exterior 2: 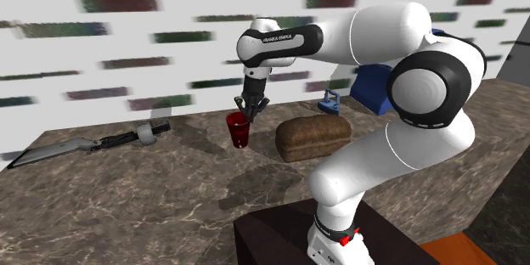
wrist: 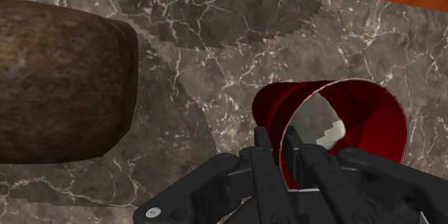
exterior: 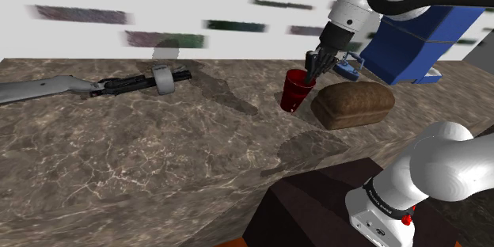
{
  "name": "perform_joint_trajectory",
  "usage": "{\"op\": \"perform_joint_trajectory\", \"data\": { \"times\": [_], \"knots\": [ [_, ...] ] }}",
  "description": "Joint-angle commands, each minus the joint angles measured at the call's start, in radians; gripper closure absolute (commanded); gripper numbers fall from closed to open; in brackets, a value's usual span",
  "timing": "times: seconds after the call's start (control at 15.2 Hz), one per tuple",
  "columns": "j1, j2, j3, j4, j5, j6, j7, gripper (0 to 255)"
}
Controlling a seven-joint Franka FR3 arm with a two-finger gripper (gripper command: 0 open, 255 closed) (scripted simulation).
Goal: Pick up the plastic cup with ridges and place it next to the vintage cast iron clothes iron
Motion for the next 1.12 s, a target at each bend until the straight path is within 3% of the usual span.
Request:
{"op": "perform_joint_trajectory", "data": {
  "times": [0.0, 1.06],
  "knots": [
    [0.000, 0.001, -0.001, 0.030, -0.002, -0.028, 0.005, 255],
    [-0.001, 0.019, -0.010, 0.257, -0.015, -0.234, 0.041, 255]
  ]
}}
